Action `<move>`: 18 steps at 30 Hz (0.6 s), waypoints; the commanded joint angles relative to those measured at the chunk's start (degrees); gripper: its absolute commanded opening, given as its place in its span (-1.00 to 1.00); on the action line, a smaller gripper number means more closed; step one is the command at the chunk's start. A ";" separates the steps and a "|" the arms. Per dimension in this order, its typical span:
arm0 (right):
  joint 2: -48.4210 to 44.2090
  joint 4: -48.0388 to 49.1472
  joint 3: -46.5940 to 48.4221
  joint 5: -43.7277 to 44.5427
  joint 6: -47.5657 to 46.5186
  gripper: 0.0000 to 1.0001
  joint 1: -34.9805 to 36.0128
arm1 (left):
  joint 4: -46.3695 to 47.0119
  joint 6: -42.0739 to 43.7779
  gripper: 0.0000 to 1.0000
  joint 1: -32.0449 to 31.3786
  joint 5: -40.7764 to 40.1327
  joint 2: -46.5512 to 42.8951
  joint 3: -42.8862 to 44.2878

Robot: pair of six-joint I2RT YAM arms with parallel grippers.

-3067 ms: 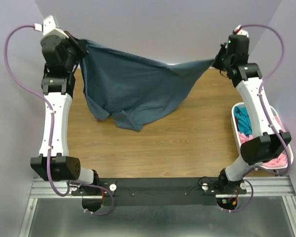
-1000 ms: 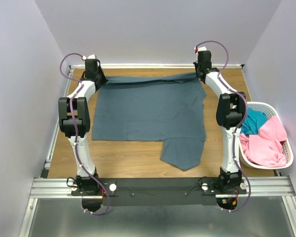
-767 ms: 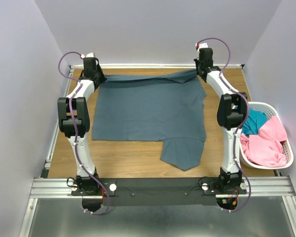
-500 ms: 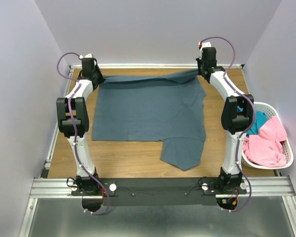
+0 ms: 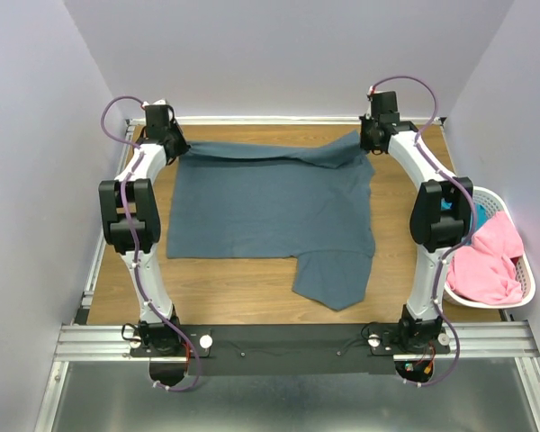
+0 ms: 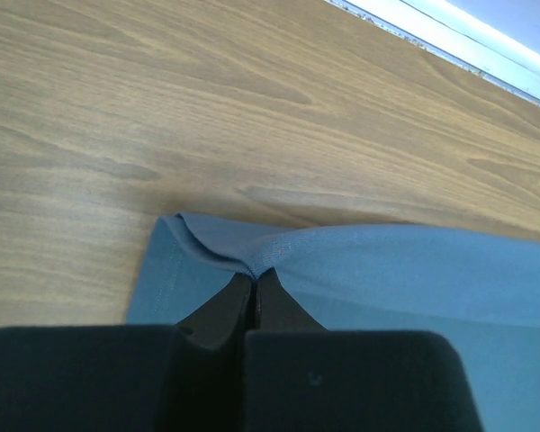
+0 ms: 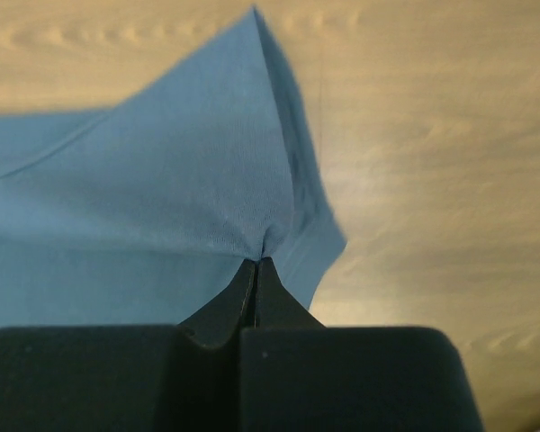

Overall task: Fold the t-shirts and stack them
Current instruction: Fold the tshirt

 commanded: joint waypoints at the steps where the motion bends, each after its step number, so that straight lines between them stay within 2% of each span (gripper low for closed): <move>1: -4.49 -7.38 -2.59 -3.31 6.05 -0.99 -0.32 | -1.86 0.41 -1.00 1.04 0.52 -4.10 -0.89; 11: -7.22 -13.80 -1.63 -3.57 8.69 -0.99 -0.23 | -6.16 1.55 -1.00 2.10 1.48 -3.05 3.23; 18: -8.89 -15.73 -3.29 -7.26 10.71 -0.99 -0.32 | -7.84 2.34 -1.00 2.71 2.36 -3.13 2.19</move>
